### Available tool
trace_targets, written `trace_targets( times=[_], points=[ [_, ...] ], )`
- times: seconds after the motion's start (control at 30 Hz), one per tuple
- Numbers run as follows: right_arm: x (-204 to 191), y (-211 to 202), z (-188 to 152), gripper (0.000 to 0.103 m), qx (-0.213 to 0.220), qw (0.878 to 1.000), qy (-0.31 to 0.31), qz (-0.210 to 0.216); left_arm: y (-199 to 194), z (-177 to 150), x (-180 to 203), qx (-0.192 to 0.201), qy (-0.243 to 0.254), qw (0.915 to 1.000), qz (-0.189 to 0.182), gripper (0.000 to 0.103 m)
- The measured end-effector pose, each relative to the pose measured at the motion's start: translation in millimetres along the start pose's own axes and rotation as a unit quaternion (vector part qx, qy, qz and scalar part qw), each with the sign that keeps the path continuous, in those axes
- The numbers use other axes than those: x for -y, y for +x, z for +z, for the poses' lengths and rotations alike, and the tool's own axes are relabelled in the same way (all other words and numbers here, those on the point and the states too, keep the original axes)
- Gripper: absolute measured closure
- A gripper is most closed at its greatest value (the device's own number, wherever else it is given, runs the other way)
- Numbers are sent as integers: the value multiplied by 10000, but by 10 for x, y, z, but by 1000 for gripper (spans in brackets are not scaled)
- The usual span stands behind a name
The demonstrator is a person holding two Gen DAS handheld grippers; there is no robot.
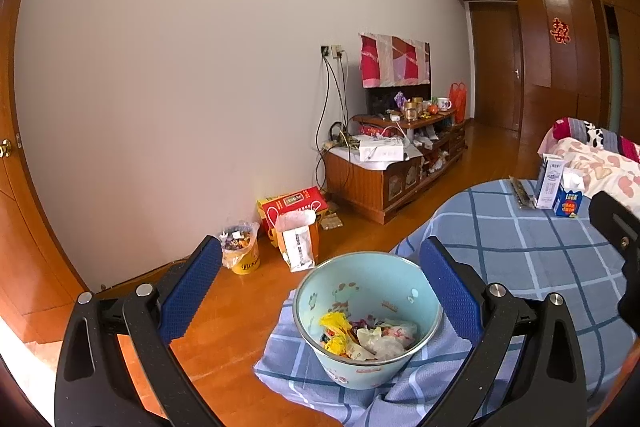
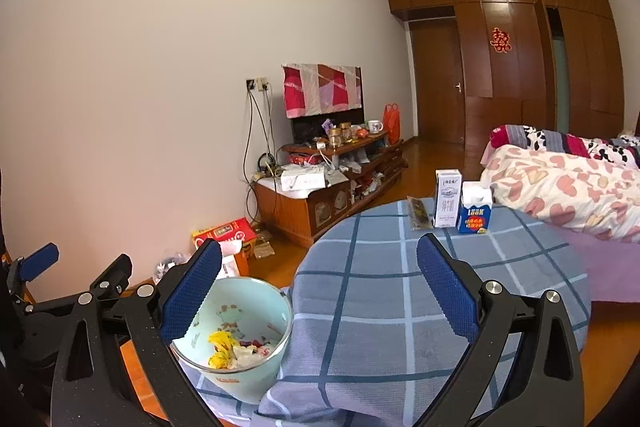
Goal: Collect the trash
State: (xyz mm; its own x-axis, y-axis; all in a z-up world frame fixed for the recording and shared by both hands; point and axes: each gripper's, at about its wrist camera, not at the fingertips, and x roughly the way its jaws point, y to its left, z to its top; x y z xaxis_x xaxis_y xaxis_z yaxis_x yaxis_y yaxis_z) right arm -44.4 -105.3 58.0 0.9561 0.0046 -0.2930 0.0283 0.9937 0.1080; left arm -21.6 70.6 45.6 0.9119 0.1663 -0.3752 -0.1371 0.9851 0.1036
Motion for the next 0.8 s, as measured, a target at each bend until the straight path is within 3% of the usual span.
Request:
trace_targets(
  times=[0.27,0.43,0.8],
  points=[
    [-8,-123,53,5,252,9997,38,65,-95,80,-106,155,-192,9997,-27,6],
    [-8,-72,19,5,136,9998,128,67,-71,69,-100,201,-122,9996,146,6],
    [-85,-59,7,5,90,9999,67,83,-51,67,-96,167,-139,9997,67,6]
  ],
)
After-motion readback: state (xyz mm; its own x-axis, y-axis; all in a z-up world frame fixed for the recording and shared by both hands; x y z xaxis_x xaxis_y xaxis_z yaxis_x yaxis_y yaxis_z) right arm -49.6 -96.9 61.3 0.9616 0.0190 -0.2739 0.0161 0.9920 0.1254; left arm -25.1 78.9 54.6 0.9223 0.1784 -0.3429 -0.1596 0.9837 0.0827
